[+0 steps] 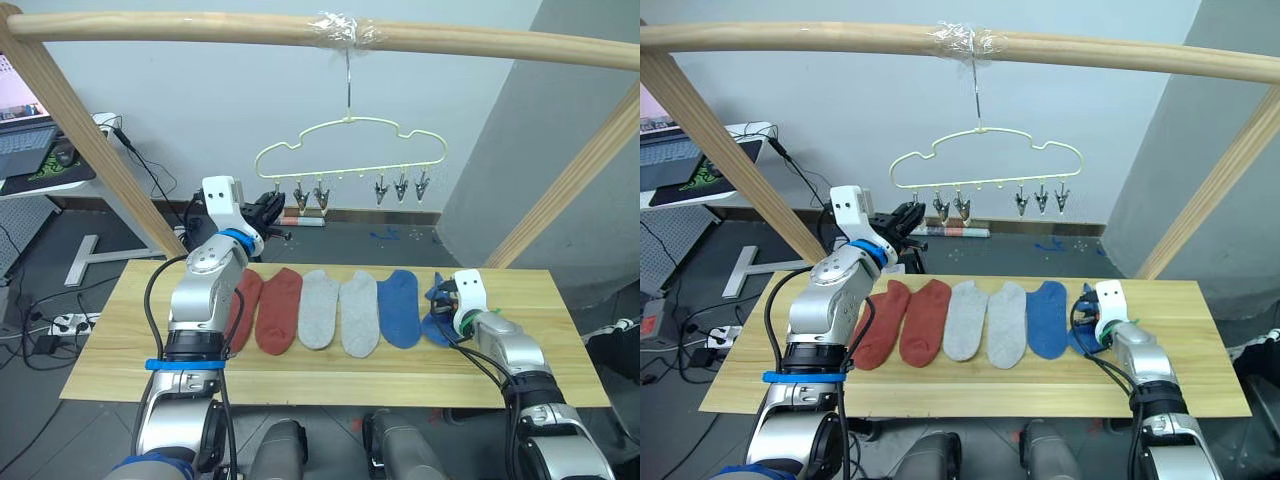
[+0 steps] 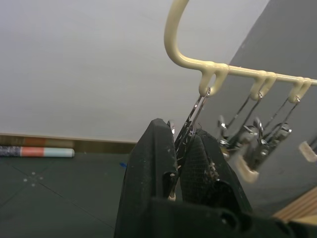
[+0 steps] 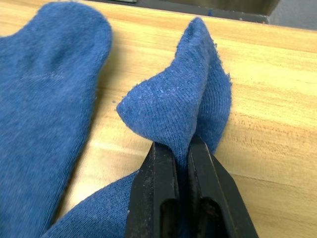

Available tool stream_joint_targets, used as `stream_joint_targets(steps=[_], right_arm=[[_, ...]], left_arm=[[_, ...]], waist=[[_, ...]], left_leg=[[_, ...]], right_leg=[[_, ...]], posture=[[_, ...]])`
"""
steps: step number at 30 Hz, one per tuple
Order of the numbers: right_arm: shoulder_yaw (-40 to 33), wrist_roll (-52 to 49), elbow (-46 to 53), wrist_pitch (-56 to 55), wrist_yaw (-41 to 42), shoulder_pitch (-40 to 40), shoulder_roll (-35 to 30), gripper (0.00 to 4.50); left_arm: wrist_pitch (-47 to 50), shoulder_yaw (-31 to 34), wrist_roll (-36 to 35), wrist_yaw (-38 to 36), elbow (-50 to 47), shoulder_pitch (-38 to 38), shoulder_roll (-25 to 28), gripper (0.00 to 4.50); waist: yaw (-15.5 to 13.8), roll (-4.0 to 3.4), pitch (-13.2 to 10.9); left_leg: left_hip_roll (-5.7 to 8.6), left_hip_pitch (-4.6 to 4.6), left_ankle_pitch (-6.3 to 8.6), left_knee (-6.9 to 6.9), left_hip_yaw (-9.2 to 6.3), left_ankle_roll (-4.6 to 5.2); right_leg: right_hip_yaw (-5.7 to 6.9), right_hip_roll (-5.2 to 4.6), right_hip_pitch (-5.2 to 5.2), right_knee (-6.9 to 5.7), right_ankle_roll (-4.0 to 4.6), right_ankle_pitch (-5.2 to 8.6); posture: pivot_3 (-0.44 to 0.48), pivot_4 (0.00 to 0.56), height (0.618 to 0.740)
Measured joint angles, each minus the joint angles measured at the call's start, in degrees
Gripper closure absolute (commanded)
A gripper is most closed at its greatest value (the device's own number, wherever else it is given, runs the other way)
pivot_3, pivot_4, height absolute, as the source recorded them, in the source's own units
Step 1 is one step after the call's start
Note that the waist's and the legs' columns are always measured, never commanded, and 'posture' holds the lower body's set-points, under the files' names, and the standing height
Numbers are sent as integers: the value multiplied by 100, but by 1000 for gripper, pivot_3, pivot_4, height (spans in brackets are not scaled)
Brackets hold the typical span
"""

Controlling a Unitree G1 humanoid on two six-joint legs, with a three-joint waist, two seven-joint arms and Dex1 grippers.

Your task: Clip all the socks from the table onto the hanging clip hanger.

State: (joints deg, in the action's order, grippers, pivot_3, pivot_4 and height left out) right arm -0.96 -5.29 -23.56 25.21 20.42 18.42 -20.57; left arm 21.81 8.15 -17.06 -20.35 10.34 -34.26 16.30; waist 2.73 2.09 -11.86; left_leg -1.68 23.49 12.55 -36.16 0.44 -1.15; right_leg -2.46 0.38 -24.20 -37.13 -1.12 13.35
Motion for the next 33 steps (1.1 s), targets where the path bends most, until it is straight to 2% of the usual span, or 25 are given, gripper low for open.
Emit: stream_joint_targets(steps=[5,8,11,16,21,28,33], right_arm=[[428,286,1157,-379,527,-467,-562,4474],[1223,636,2702,-952,1201,-597,-918,4474],[1765,826,3417,-1026,1351,-396,-675,4474],[2158,1035,3222,-841,1250,69,-17,4474],[2508,1418,2497,-988,1194,588,217,4474],[2714,1856,1781,-1322,1134,1142,505,4474],[2722,2027,1702,-1506,1064,1446,738,4474]], left_arm=[[484,231,-325,-84,-114,-8,131,4246],[1601,653,-1182,-150,-237,-69,126,4246],[2632,1145,-2083,-16,-371,-166,79,4246],[3502,1558,-2772,282,-408,-267,116,4246],[3804,1875,-3217,702,-409,-411,13,4246],[3818,1695,-3239,742,-654,-340,35,4246],[3827,1687,-3243,747,-763,-294,38,4246]], waist=[[41,-1,0],[104,-2,-2],[95,0,-2],[47,2,-3],[34,6,-5],[21,9,-8],[8,10,-9]], left_leg=[[0,-14,0,-1,2,0],[1,-30,0,-2,-3,0],[-4,-39,0,-2,-18,-1],[-3,-47,-2,-3,-21,-5],[-2,-46,-5,-8,-16,-10],[-1,-45,-6,-7,-15,-11],[-2,-45,-7,-5,-23,-13]], right_leg=[[-2,2,2,-8,-2,0],[-1,23,8,-15,-6,-2],[10,37,11,-25,-7,-3],[0,32,9,-47,-2,0],[-5,8,9,-49,-2,0],[-6,2,7,-50,-1,0],[0,4,7,-53,-1,1]], posture=[[-29,202,740],[-29,202,740],[-32,201,740],[-30,200,740],[-24,200,740],[-10,210,740],[-9,218,740]])
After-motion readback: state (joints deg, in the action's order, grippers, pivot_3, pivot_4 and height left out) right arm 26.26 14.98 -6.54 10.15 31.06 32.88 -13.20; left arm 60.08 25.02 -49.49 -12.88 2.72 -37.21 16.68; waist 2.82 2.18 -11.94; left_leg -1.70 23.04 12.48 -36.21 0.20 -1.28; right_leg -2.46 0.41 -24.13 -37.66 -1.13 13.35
